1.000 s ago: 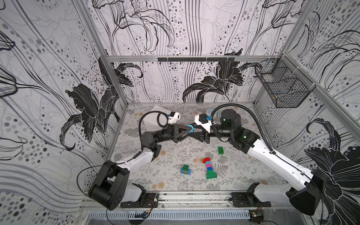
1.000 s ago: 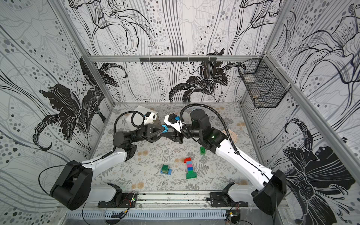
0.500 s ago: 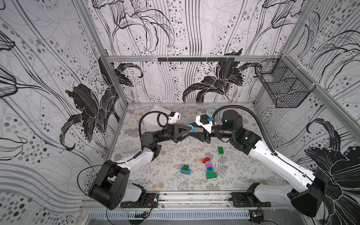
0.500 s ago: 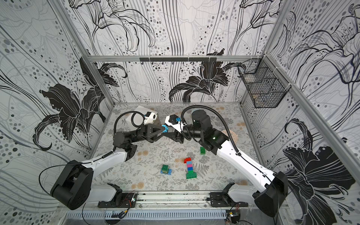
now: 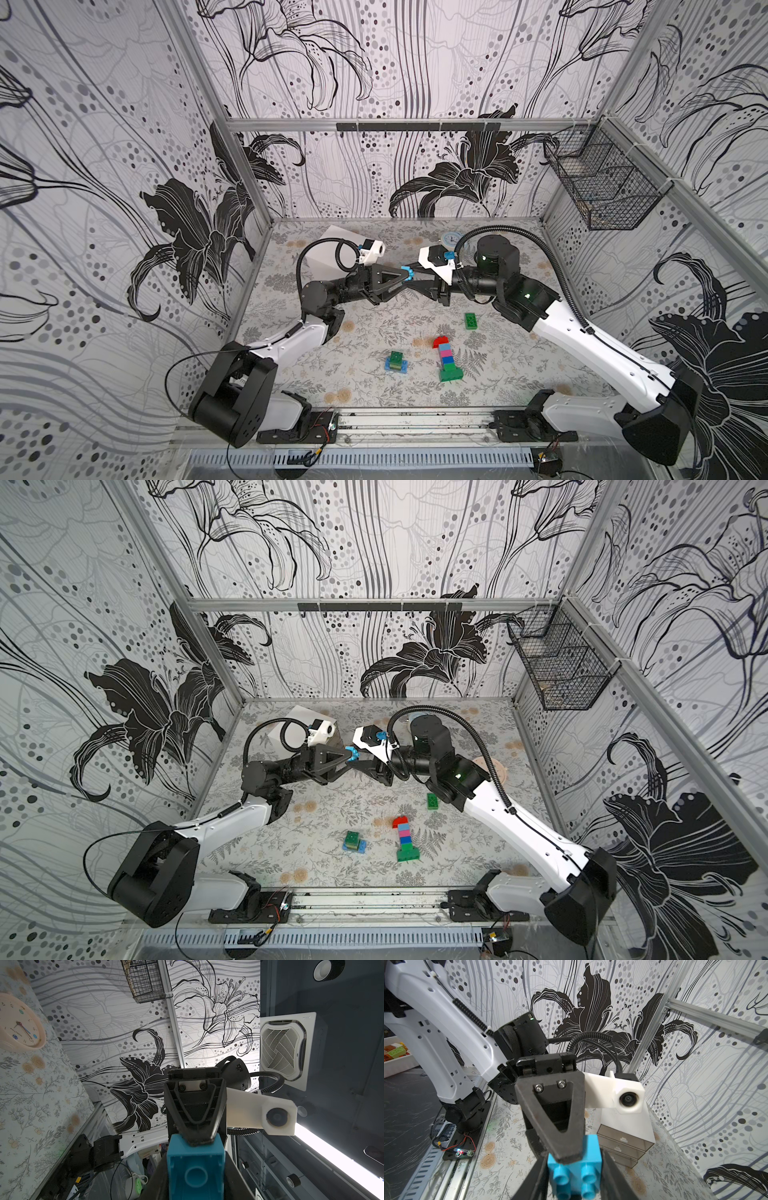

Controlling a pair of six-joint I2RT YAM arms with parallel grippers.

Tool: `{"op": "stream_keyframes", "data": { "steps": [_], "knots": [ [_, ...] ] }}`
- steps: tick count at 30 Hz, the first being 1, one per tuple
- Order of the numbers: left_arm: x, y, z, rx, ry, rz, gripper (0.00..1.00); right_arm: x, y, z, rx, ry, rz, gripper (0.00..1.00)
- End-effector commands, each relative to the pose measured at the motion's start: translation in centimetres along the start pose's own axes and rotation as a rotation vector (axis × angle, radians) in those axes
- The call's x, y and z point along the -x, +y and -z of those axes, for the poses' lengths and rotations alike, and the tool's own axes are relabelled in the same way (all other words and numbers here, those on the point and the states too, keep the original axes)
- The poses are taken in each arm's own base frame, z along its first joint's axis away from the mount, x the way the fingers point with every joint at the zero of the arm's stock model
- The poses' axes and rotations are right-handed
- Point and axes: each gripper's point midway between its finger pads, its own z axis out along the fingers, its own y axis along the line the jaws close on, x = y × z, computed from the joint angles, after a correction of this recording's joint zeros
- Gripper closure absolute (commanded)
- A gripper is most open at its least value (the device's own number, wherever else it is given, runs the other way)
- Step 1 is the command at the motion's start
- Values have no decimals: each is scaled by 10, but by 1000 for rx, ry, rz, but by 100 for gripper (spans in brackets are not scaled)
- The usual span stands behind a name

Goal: Assemble the number 1 with lego
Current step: Pick up the lego brick from the center of the board, then assemble the lego brick with the lego brick.

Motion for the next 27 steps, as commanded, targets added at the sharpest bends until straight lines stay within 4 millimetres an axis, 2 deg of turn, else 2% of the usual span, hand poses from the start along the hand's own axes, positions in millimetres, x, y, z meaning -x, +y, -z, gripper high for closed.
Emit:
{"op": "stream_keyframes", "data": {
  "steps": [1,5,7,9,12,16,18,20,24,27],
  "knots": [
    [-4,-7,0,-28,6,-53,100,2,1,-3,10,-4,-12,65],
    [-4,-6,-1,-25,13,-55,100,2,1,-3,10,1,-14,80],
    [-4,-5,0,-21,17,-58,89,0,0,-2,3,8,-25,84],
    [-1,0,4,-1,4,-59,66,-4,-3,0,-29,27,-52,86],
    [10,16,18,76,-50,-73,49,-24,-10,9,-114,111,-130,90],
    [21,53,45,304,-101,-112,44,-80,-18,31,-286,313,-318,100],
    [21,79,62,507,-115,-149,43,-105,-15,40,-333,418,-433,100],
    [24,100,92,785,-162,-220,38,-127,-7,47,-361,531,-570,100],
    [36,115,152,1131,-320,-256,38,-152,18,50,-341,731,-699,100],
    [36,118,196,1299,-479,-225,38,-159,47,40,-266,855,-622,100]
  ]
}}
